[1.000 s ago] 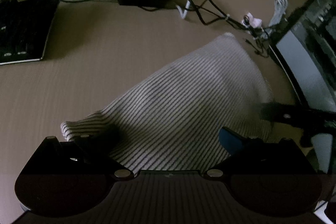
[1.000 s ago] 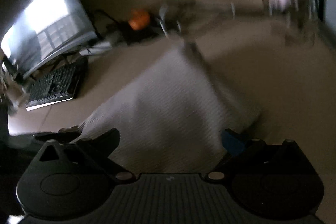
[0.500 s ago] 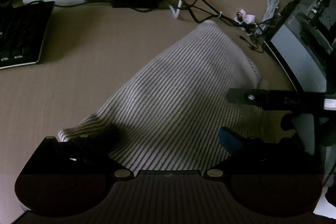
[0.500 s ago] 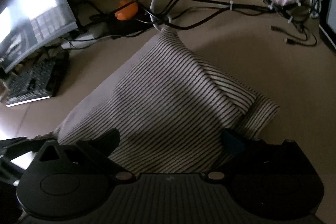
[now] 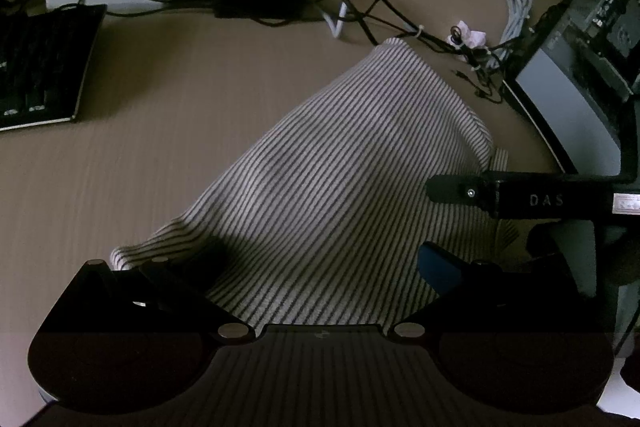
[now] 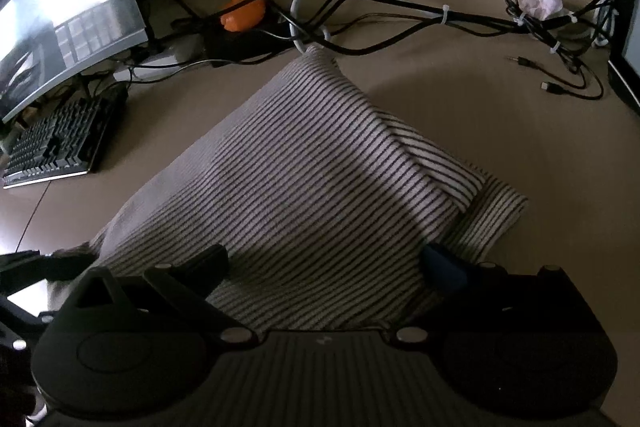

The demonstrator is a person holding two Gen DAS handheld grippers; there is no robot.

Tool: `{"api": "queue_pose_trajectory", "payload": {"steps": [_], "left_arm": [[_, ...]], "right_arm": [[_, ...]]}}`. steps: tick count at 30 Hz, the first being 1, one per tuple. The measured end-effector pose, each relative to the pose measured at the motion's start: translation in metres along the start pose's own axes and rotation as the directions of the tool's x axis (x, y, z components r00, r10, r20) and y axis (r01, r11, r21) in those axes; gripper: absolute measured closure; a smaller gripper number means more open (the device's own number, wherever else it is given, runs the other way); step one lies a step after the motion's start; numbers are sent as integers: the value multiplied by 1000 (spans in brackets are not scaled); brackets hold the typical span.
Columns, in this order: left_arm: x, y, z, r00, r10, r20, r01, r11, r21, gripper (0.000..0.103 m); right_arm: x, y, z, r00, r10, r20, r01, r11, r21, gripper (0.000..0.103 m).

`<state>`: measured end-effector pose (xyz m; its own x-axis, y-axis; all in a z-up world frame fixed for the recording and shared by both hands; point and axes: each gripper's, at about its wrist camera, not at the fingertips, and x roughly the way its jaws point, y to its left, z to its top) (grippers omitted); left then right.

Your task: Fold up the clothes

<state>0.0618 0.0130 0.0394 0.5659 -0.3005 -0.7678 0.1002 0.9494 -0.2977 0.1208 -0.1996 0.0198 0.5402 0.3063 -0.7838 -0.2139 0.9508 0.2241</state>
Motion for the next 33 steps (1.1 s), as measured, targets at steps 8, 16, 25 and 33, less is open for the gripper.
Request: {"api": "queue_pose_trajectory", "payload": {"steps": [8,16,25,33], "left_arm": [[1,-4,-1,1000,22,-1,-22,1000,6,0],[3,-6,-2,999,35,2,-35,999,5,0],[-28,1,13,999,38,38,-36,997,-64,0],[-47,5,0,999,25,34,-22,996,-90,0]], "right_arm": [[1,0,2,999,9,-36,-11,999,-45,0],[1,1,0,1000,5,-30,-6,999,-49,0],[-12,-22,12,992,109,-56,-104,991,85,0],[-27,-55,27,924,383,-11,-355,866,353,0]]}}
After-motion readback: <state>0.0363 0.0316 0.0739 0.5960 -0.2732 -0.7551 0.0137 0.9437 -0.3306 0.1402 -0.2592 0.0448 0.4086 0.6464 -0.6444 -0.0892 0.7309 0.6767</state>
